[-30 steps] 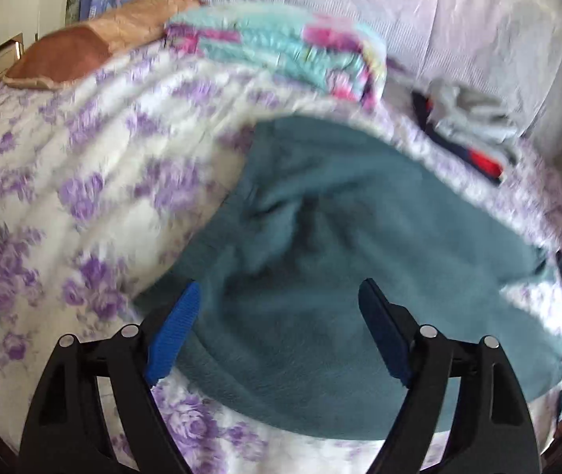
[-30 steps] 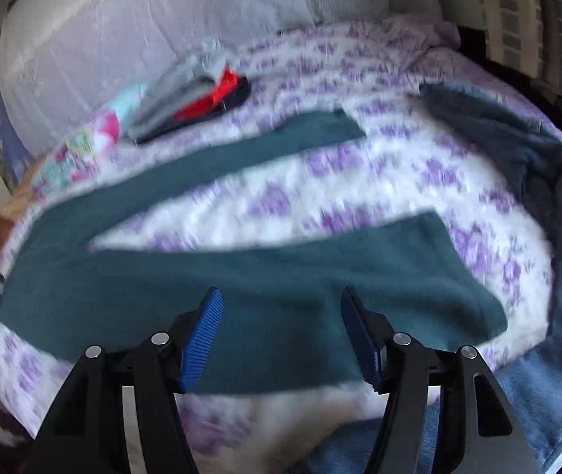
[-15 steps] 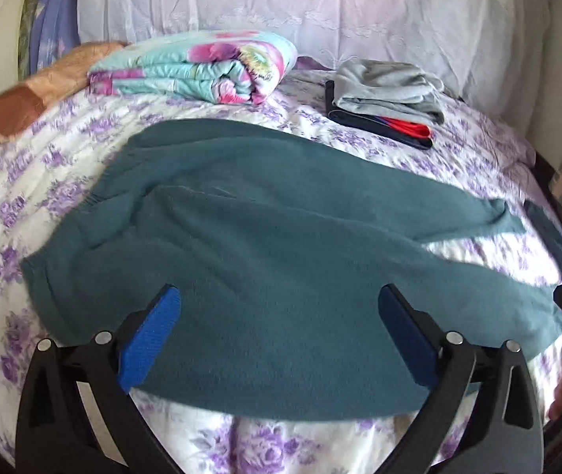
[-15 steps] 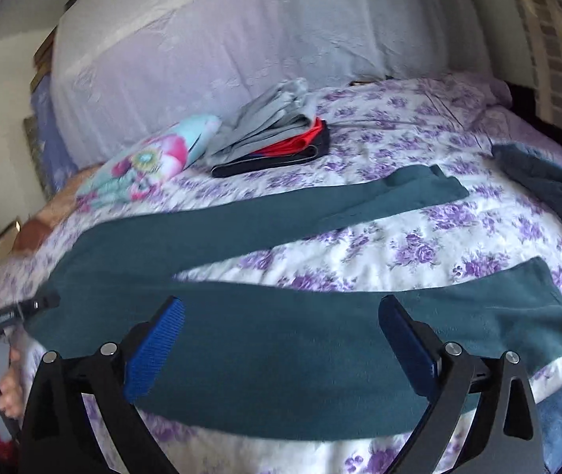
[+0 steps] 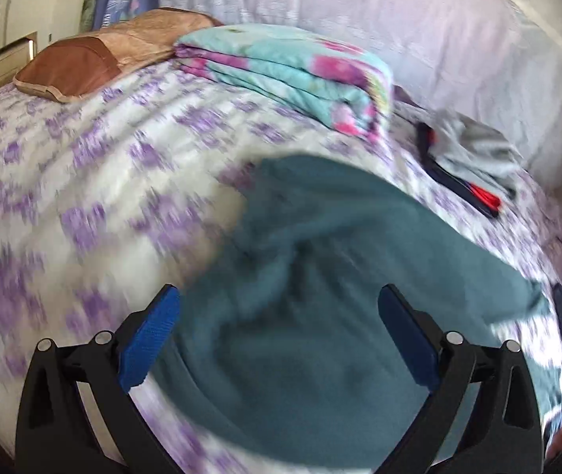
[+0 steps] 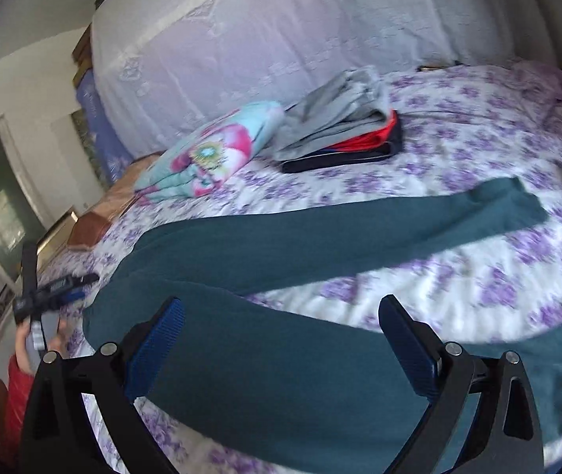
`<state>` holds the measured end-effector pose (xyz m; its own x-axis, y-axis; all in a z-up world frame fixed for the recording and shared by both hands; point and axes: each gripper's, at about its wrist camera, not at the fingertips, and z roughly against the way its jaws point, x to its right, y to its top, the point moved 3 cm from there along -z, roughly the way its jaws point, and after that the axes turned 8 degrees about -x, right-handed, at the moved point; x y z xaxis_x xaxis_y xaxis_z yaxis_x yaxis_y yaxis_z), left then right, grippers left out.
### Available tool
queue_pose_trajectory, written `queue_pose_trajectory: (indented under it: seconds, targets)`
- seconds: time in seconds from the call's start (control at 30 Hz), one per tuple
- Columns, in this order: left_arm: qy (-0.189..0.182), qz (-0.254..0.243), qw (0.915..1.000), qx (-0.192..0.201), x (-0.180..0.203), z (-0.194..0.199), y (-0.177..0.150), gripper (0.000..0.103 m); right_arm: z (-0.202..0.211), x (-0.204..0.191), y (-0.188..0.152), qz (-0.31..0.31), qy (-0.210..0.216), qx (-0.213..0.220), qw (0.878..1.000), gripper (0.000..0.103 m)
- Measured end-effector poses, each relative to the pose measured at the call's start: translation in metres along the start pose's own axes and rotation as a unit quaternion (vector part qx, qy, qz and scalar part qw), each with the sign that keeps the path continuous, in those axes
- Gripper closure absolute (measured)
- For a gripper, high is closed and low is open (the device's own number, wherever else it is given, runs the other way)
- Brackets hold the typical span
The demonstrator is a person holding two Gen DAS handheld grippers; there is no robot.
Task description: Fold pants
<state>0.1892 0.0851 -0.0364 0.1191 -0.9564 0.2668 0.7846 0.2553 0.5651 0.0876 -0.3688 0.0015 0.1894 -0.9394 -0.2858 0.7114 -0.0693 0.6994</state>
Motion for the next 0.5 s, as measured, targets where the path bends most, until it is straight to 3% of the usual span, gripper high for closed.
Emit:
queue_pose_trajectory:
  seconds: [0.17, 0.3, 0.4, 0.5]
  targets:
    - [0.009, 0.02, 0.9996, -0.017, -0.033, -0.038, 0.071, 0.005, -0.03, -0.013, 0.005, 0.007, 0.029, 0.006, 1.0, 0.004]
    - [-0.053, 0.015, 0.9955, -0.077, -0.038, -0.08, 0.107, 0.006, -0.052, -0.002, 0.004, -0.022, 0.034, 0.008, 0.999, 0.004]
    - [-0.063, -0.016, 0.9928, -0.101, -0.027, -0.106, 0.117, 0.028, -0.066, 0.008, 0.003, -0.042, 0.037, -0.01, 0.998, 0.004]
    - [-0.069, -0.031, 0.992, -0.101, -0.024, -0.121, 0.117, 0.032, -0.07, 0.013, 0.005, -0.054, 0.04, -0.017, 0.998, 0.004]
